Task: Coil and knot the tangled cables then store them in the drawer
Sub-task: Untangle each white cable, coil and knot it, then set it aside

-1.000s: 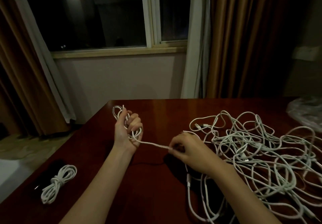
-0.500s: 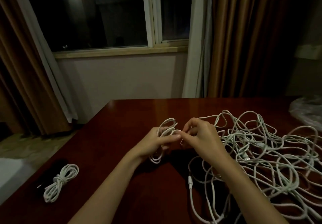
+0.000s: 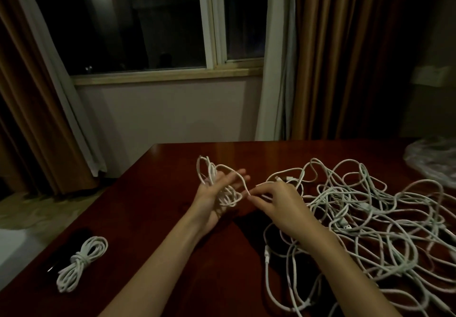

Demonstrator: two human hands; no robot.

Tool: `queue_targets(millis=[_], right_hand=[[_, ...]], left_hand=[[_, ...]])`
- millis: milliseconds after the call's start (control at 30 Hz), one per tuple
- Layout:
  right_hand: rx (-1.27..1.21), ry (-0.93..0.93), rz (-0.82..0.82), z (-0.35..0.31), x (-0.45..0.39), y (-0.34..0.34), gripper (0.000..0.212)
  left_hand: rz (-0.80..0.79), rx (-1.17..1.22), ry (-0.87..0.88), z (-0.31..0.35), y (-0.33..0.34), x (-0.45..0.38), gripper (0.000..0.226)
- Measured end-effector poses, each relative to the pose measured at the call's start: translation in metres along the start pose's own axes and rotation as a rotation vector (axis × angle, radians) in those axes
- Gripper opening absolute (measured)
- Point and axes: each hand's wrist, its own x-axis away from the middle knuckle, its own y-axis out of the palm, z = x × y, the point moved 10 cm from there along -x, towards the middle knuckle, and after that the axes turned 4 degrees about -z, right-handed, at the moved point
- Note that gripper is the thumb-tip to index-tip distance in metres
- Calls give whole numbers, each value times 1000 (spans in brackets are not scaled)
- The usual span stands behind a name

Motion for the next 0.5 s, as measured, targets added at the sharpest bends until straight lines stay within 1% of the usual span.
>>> queue_targets(millis=[33, 100, 133, 267, 333, 400, 433, 500], right_hand=[[14, -5, 9, -1, 0, 0, 19], [8, 10, 45, 1, 1, -3, 19], [-11, 17, 65, 2, 2, -5, 19], [-72, 1, 71, -1, 1, -3, 21], [-65, -17, 61, -2, 0, -2, 19], [2, -1, 35, 3, -1, 0, 17], [41, 27, 18, 8, -1, 1, 17], [77, 65, -4, 15, -1, 2, 15]], left_hand=[[-26, -52, -21, -5, 7, 1, 9], [-43, -113, -47, -12, 11, 0, 27], [-43, -134, -54, -14, 10, 0, 30], [-7, -129, -55, -11, 1, -1, 31], [18, -69, -45, -10, -1, -1, 25], [68, 59, -10, -5, -4, -1, 17], [98, 144, 14, -1, -7, -2, 16], [140, 255, 68, 8, -16, -5, 26]])
